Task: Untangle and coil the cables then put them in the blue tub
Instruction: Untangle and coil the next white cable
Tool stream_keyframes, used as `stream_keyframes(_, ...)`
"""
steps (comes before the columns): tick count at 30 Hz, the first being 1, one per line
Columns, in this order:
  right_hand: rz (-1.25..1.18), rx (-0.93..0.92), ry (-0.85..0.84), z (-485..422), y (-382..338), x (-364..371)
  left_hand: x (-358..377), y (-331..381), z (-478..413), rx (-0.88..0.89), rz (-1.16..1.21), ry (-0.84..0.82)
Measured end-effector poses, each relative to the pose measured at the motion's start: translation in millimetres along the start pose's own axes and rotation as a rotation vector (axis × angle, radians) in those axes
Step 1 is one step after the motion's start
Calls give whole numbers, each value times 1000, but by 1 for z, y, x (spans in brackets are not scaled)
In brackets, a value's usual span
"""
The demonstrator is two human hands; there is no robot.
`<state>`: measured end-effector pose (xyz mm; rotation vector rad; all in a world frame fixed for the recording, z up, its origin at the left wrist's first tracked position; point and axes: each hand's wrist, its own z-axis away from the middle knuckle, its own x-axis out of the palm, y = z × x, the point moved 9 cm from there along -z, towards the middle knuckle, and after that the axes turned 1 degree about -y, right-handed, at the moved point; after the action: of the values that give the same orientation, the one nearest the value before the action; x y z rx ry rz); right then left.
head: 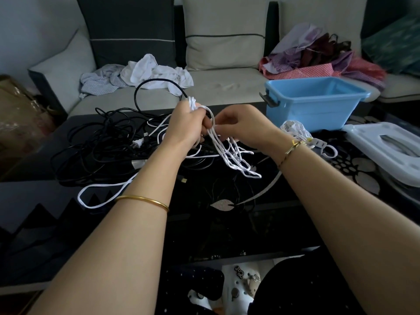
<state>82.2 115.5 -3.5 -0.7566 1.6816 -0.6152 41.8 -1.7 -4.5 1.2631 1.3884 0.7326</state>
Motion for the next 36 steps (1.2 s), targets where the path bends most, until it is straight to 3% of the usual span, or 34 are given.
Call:
stream_keyframes(14,54,-3,108,-1,1,-5,-4,0,0,53,94,36)
stream_keyframes(17,88,-19,134,-1,-1,-8,-6,-2,-2,69,-40,71)
stream_keyframes(22,-66,5,264,-2,5,-22,1,0,1,83,-197,5)
stream_keyframes(27,-350,143,329,1,18,-34,2,-10,7,-23,-189,-60)
stream_keyframes(33,-252,45,40,4,3,-6,4,-17,7,-180,16,-28)
stream_keyframes(36,-178,-24,144,1,1,-15,3,-21,8,-237,101,-36)
